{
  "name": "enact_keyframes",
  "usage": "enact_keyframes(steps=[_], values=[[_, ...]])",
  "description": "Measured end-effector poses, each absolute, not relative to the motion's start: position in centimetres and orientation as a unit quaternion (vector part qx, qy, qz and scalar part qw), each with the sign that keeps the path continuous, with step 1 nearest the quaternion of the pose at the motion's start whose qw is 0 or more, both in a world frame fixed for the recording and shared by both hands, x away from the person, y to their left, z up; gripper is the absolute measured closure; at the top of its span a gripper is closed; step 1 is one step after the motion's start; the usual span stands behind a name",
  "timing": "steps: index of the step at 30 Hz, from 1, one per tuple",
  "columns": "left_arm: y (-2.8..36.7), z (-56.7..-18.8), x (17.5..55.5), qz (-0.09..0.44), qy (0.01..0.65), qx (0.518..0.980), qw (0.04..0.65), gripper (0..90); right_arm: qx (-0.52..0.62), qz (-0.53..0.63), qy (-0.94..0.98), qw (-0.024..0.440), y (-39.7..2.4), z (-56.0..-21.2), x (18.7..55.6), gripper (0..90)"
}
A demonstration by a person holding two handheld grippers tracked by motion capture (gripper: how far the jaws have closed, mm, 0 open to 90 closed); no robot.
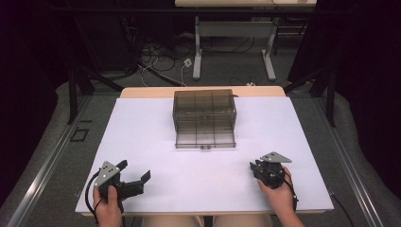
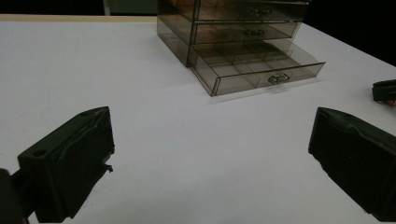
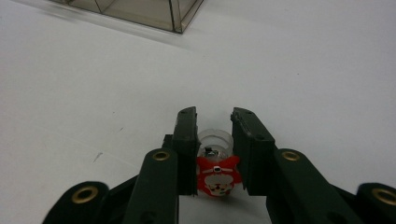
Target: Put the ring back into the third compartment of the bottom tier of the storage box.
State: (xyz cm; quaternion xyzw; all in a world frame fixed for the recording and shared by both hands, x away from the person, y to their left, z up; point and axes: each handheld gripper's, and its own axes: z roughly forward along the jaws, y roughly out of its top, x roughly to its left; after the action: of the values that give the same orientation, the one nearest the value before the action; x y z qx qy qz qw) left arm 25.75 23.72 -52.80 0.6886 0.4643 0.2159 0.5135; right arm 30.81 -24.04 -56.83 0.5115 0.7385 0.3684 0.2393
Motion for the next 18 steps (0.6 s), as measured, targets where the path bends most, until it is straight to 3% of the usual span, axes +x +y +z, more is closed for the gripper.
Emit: enact_keyframes(steps=[18], values=[[23.75,-52.81,25.77,0.216,0.465,0.689,0.513,0.3,0.509,0.371,0.739,0.240,-24.22,-56.32,30.74,71.4]])
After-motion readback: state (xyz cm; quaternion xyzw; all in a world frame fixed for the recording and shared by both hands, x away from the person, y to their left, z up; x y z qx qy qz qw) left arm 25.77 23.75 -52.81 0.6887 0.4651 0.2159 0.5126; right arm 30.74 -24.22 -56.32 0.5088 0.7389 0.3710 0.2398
